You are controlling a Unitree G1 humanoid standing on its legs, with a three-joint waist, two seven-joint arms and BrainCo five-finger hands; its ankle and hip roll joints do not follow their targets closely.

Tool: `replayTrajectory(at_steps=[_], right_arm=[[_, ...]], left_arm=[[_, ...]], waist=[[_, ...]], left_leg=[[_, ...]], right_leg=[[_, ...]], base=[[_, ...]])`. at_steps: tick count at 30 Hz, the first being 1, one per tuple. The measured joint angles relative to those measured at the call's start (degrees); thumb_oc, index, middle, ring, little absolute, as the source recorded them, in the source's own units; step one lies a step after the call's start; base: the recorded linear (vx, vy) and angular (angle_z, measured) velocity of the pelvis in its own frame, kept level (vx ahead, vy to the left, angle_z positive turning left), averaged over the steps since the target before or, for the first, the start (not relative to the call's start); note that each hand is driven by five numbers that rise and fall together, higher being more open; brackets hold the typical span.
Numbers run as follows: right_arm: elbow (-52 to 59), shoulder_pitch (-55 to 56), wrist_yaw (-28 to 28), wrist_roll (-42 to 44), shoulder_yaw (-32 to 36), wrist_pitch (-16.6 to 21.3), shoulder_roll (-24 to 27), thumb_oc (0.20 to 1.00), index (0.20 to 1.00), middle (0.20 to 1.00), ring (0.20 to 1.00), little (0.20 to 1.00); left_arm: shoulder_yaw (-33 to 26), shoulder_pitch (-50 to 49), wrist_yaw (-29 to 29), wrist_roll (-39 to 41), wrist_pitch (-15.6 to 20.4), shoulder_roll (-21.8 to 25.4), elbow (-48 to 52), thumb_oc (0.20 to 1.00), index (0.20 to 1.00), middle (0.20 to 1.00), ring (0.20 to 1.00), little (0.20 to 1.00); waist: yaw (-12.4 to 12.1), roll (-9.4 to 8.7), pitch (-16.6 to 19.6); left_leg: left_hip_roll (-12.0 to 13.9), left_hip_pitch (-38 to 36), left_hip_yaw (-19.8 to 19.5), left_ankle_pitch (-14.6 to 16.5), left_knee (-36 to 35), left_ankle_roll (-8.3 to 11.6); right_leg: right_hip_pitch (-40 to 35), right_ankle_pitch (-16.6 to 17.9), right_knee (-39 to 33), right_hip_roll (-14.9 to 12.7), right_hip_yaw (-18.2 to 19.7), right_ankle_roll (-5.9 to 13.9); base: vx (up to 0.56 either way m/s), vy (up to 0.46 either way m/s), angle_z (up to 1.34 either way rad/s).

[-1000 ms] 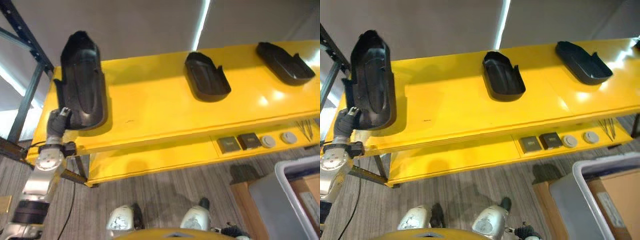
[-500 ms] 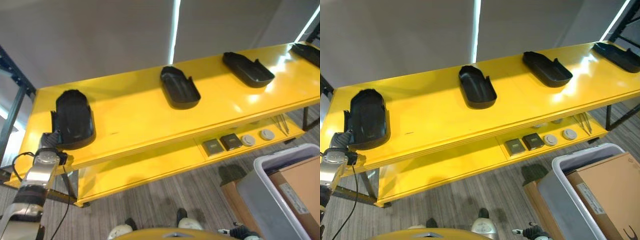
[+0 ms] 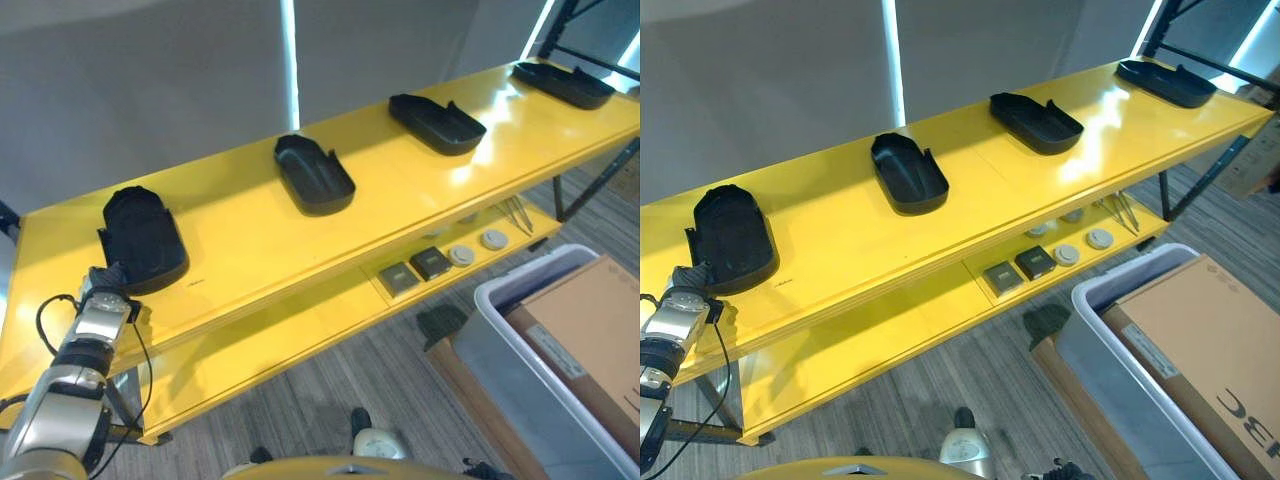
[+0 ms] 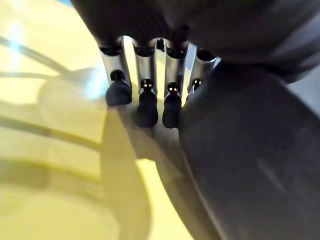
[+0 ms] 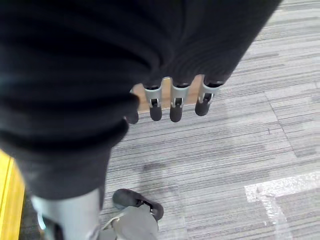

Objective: Move parts from the plastic box to the shelf.

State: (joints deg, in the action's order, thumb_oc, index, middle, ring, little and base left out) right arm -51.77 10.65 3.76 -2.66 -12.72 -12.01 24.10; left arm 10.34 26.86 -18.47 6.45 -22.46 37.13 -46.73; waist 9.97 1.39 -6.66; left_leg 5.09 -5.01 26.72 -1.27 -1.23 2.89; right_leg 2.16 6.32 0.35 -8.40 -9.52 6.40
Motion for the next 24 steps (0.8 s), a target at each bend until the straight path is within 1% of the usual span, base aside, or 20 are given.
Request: replayTrajectory(at_steps=[3,5,12,13,14,16,22,24], right_arm=[[-0.52,0.32,0.01,0.0,0.01,0.59,0.05,1.0,1.0,1.0,1.0,1.0],[-1.02,0.31,0.01,-0.02,0.02,0.78,0.07,1.0,1.0,1.0,1.0,1.0],[-0.98,0.09,0.01,-0.03,0.03,1.81,0.14,1.0,1.0,1.0,1.0,1.0],[-0.99,0.05,0.0,-0.03,0.04,1.84,0.15,1.0,1.0,1.0,1.0,1.0],[-1.0,0.01,0.0,-0.06,0.03,1.84,0.15,1.0,1.0,1.0,1.0,1.0],[-1.01,-0.04,-0.03,-0.07,0.03,1.84,0.15,1.0,1.0,1.0,1.0,1.0],[-1.11,-0.8,-0.03,-1.86,-0.02,1.99,0.16,1.0,1.0,1.0,1.0,1.0],[-0.89,-0.74,-0.03,-2.15,-0.01,1.75,0.19,1.0,1.0,1.0,1.0,1.0]], left_arm=[[0.17,0.02,0.0,-0.05,-0.08,0.0,-0.5,0.2,0.2,0.2,0.2,0.2],[1.05,0.53,-0.09,-0.59,-0.05,0.01,-1.8,0.2,0.2,0.2,0.2,0.2],[1.03,1.16,0.06,-0.63,-0.08,0.08,-3.93,0.2,0.2,0.2,0.2,0.2],[1.03,1.16,0.4,-0.63,-0.1,0.15,-4.07,0.777,0.777,0.777,0.777,0.777],[1.03,1.17,0.71,-0.7,-0.13,0.26,-4.13,1.0,1.0,1.0,1.0,1.0],[1.03,1.16,1.58,-1.04,-0.17,0.35,-4.13,1.0,1.0,1.0,1.0,1.0],[0.93,1.17,1.68,-0.57,-0.08,0.95,-4.28,1.0,1.0,1.0,1.0,1.0],[0.86,1.14,1.55,-0.4,0.05,1.59,-3.59,1.0,1.0,1.0,1.0,1.0]], waist=[[0.53,0.0,0.0],[0.58,0.03,-0.01],[0.49,0.16,-0.08],[0.43,0.19,-0.1],[0.38,0.22,-0.12],[0.18,0.3,-0.16],[-0.66,0.7,-0.33],[-0.91,0.78,-0.38]], left_leg=[[0.01,-0.1,0.09,0.03,-0.01,0.06],[0.03,-0.18,0.17,0.03,0.0,0.06],[0.05,-0.3,0.41,0.09,0.0,0.14],[0.05,-0.36,0.41,0.08,-0.02,0.13],[0.05,-0.39,0.41,0.07,-0.02,0.11],[0.05,-0.46,0.41,0.06,-0.04,0.09],[0.0,-1.51,0.35,0.12,-1.12,0.02],[0.01,-1.82,-0.03,0.07,-1.29,0.07]], right_leg=[[-0.02,0.04,-0.06,0.11,0.16,-0.05],[-0.06,0.07,-0.28,0.16,0.28,-0.11],[-0.23,0.25,-0.76,0.25,0.64,-0.37],[-0.29,0.26,-0.78,0.25,0.65,-0.37],[-0.32,0.26,-0.79,0.25,0.65,-0.38],[-0.39,0.27,-0.8,0.25,0.64,-0.37],[-1.43,0.29,-1.21,0.3,0.44,-0.37],[-2.21,0.29,-1.68,0.32,-0.17,-0.37]], base=[[0.0,0.0,0.0],[0.0,0.0,0.0],[0.0,0.002,-0.01],[0.0,0.0,0.0],[0.0,0.0,0.0],[0.0,0.0,0.0],[0.0,0.001,0.01],[-0.02,0.006,0.09]])
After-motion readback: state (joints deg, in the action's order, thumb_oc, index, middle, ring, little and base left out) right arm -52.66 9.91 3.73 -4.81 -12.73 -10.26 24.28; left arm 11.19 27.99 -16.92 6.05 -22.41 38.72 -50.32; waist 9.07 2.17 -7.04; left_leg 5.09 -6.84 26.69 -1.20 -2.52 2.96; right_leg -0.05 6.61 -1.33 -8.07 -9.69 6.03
